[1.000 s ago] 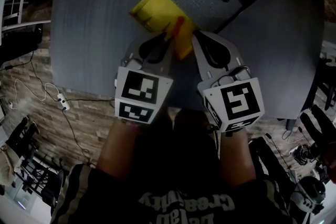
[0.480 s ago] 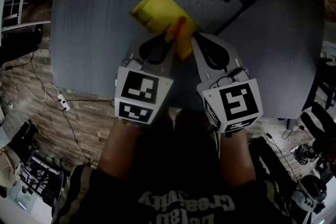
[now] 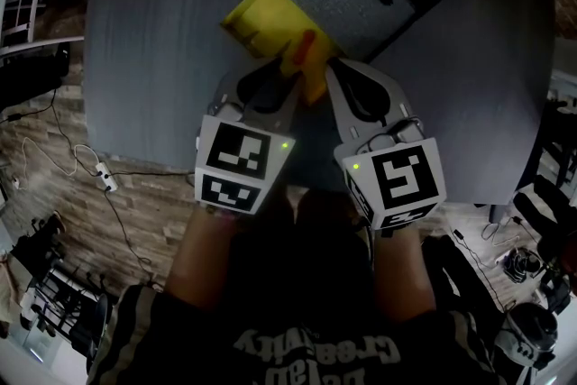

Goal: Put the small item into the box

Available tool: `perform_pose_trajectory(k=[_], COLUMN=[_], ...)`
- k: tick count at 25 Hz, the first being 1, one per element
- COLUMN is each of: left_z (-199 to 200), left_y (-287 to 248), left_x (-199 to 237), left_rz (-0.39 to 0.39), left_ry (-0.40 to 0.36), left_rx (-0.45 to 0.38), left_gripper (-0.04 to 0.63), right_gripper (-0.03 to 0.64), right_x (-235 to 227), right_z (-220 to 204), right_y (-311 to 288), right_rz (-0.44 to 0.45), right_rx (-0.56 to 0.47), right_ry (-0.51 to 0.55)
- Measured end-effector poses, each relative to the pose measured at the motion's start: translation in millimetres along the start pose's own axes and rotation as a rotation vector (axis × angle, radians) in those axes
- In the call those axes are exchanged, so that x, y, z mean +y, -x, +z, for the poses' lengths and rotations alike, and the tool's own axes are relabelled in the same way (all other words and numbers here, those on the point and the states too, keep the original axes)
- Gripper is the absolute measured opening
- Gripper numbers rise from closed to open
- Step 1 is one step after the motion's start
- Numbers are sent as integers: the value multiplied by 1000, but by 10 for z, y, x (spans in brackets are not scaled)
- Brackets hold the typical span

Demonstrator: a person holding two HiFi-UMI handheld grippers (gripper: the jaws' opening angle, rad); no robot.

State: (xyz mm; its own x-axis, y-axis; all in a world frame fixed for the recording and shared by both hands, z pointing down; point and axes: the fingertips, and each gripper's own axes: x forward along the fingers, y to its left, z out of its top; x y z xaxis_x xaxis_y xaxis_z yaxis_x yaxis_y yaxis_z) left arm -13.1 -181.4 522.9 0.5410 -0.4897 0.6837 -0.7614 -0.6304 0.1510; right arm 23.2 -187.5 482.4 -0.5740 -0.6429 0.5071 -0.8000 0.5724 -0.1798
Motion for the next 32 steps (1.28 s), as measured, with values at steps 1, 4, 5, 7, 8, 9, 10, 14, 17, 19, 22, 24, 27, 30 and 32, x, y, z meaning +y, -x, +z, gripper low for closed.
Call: perform_pose_trajectory(k=[1,4,5,7,8,9,10,14,17,19,22,24,27,30,32], left_z=[-5,-18,-26,-36,-35,-32,-27,-23,-28,-25,-17,14,37,39,34], left_y=[-5,-16,-20,-25,-24,-21,-17,-9,-18,-15,-13,17,75,80,78], left_x=[1,5,5,7,12,21,29,26,7,4,10,45,107,129,130], left_rz=[-1,-1,-2,-5,-5,-3,-1,-3,-12,-16,-14,9,36,40,40], left_ry=[-1,3,8,16,18,19,19,18,15,14,16,23,41,47,60], left_rx=[3,8,10,12,12,10,9,7,12,16,14,-3,-14,-16,-22], left_gripper=[124,125,127,129,129,129,129,129,129,128,123,78,2,2,2], right_gripper=[6,6,6,6,6,6,6,6,6,6,6,6,6,6,6], right_x=[2,9,7,2,0,1,4,18,13,11,10,15,28,34,40], right_z=[-1,0,-1,-2,0,4,8,-1,-8,-5,-14,-18,-26,-28,-39], right_y=[-3,-9,-9,-12,-16,-21,-24,-31,-38,-40,-44,-43,-37,-43,-45], right_rz=[0,3,3,2,2,3,3,7,7,4,5,4,1,3,4], right_rx=[0,-2,-2,-1,-2,-3,-3,-2,-1,2,4,3,6,4,6], right_ry=[1,2,2,1,1,1,1,1,1,-4,-5,-3,-9,-4,-4])
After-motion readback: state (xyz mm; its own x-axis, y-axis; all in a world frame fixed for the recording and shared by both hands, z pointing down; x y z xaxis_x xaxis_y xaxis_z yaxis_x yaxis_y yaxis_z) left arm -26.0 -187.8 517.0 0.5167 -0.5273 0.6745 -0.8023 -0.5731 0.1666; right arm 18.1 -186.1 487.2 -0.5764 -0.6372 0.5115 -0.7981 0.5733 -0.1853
